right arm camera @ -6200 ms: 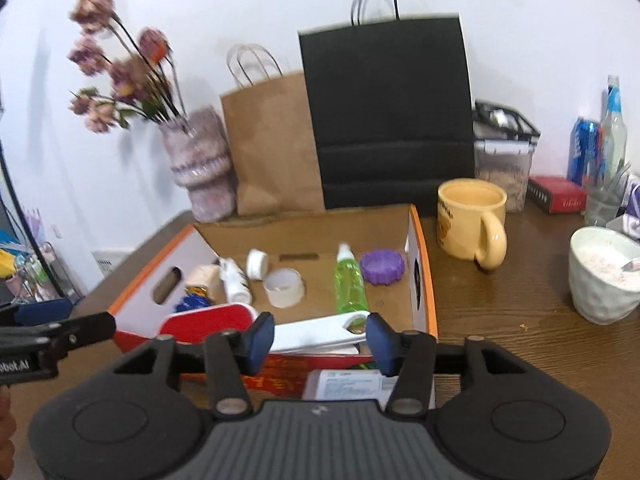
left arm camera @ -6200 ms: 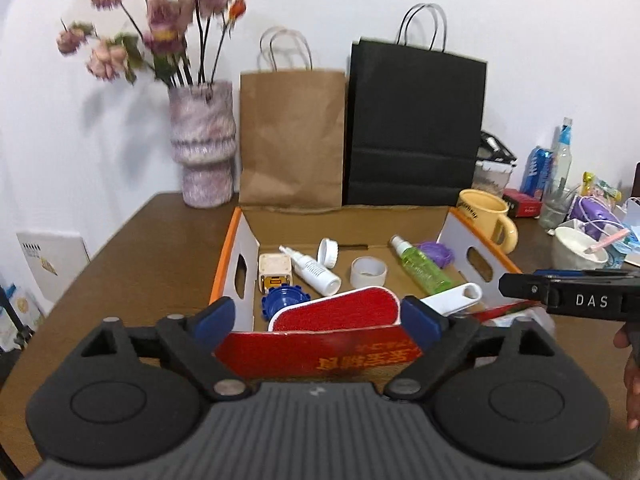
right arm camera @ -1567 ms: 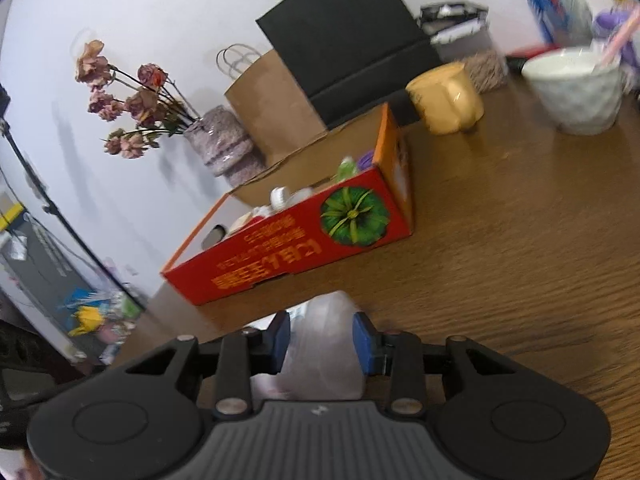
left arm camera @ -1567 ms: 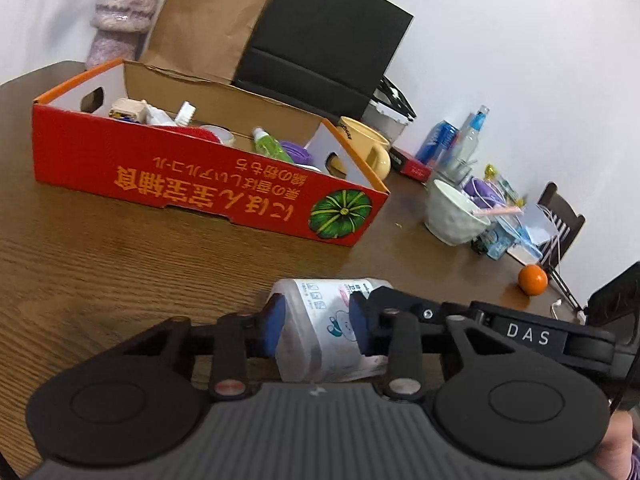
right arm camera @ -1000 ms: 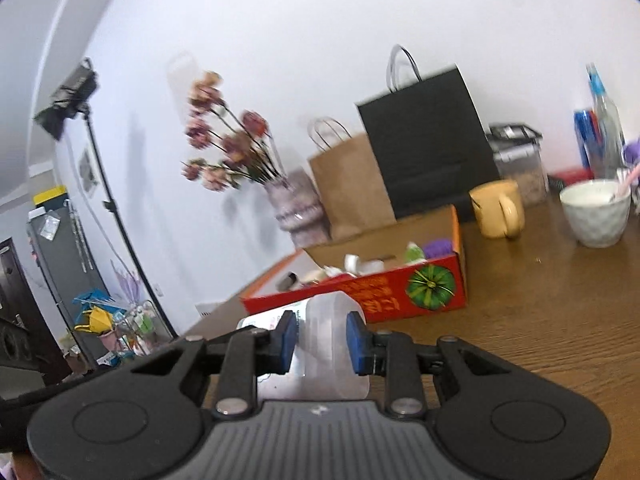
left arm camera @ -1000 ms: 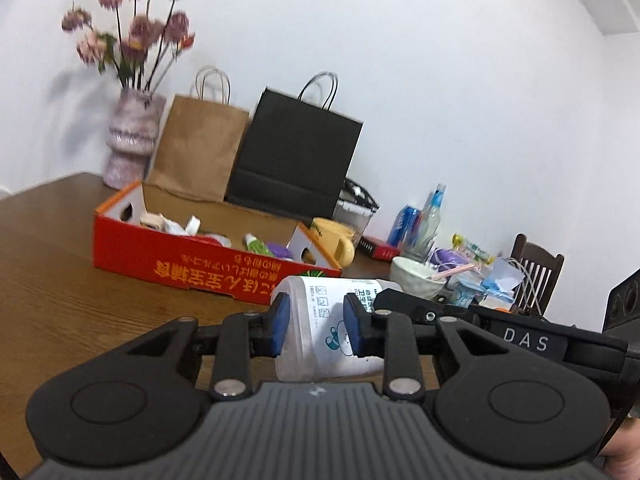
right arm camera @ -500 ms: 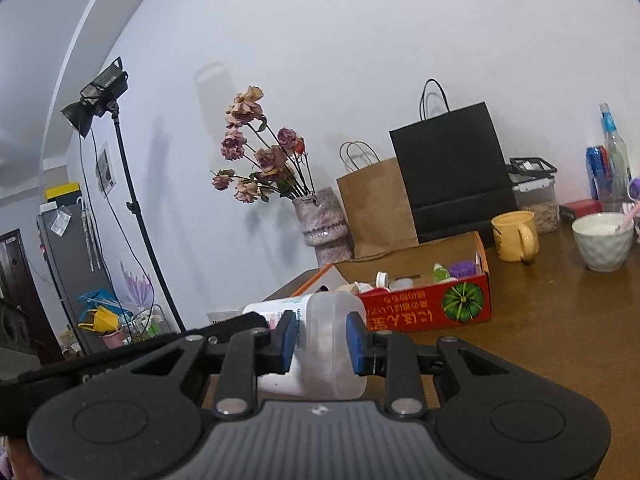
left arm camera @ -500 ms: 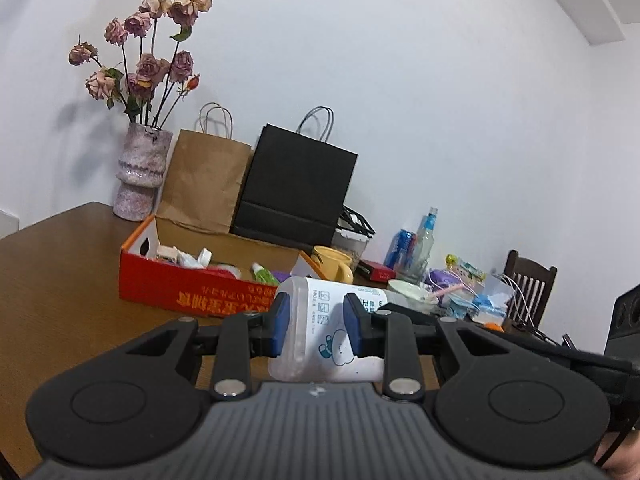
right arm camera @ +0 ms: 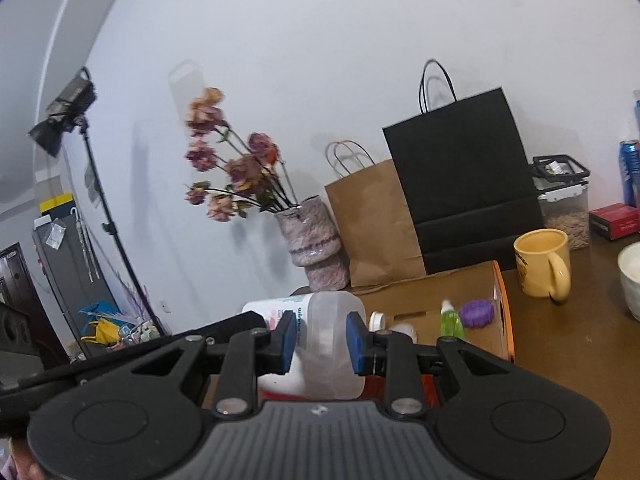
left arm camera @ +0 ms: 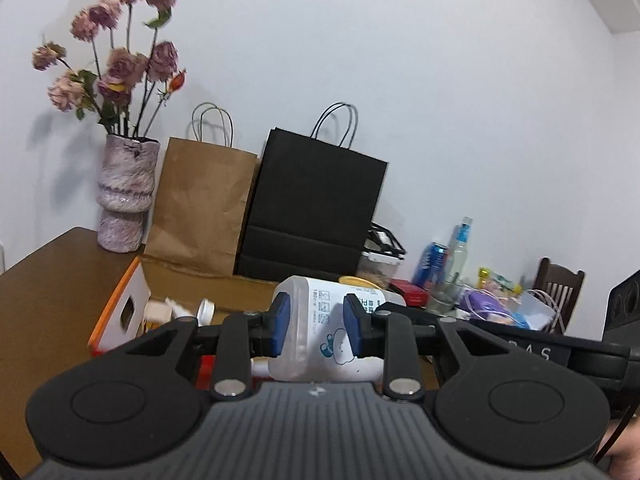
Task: Organize rigid objects
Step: 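Lift the white bottle with both tools and carry it over the box, then lower the white bottle into the box and open both tools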
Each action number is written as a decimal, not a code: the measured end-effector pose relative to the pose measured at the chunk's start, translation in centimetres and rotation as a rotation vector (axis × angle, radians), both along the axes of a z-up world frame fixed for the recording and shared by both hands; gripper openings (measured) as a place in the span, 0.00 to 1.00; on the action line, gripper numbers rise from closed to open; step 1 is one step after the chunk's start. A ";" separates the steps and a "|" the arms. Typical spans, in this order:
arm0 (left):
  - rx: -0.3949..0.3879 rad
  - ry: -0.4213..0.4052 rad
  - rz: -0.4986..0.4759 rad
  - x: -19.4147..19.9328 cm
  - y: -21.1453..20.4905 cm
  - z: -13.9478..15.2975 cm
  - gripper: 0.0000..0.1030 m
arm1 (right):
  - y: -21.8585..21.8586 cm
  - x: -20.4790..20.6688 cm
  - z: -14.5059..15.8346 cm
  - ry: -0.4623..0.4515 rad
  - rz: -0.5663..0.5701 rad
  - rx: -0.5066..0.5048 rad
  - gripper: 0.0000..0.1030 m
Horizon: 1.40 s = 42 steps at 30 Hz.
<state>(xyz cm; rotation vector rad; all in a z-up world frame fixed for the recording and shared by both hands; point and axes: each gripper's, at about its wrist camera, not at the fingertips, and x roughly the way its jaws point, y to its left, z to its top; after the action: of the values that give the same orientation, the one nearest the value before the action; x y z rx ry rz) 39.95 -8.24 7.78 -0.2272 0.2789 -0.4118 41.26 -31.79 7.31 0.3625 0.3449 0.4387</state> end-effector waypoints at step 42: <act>0.235 0.446 0.102 27.8 -0.6 -6.3 0.53 | 1.5 27.8 -7.7 0.478 -0.061 -0.138 0.28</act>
<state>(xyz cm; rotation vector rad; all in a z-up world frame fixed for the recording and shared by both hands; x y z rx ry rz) 67.73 -8.88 1.51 -0.0995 0.7455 -0.2200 69.03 -30.33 -0.40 0.3401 0.8227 0.2618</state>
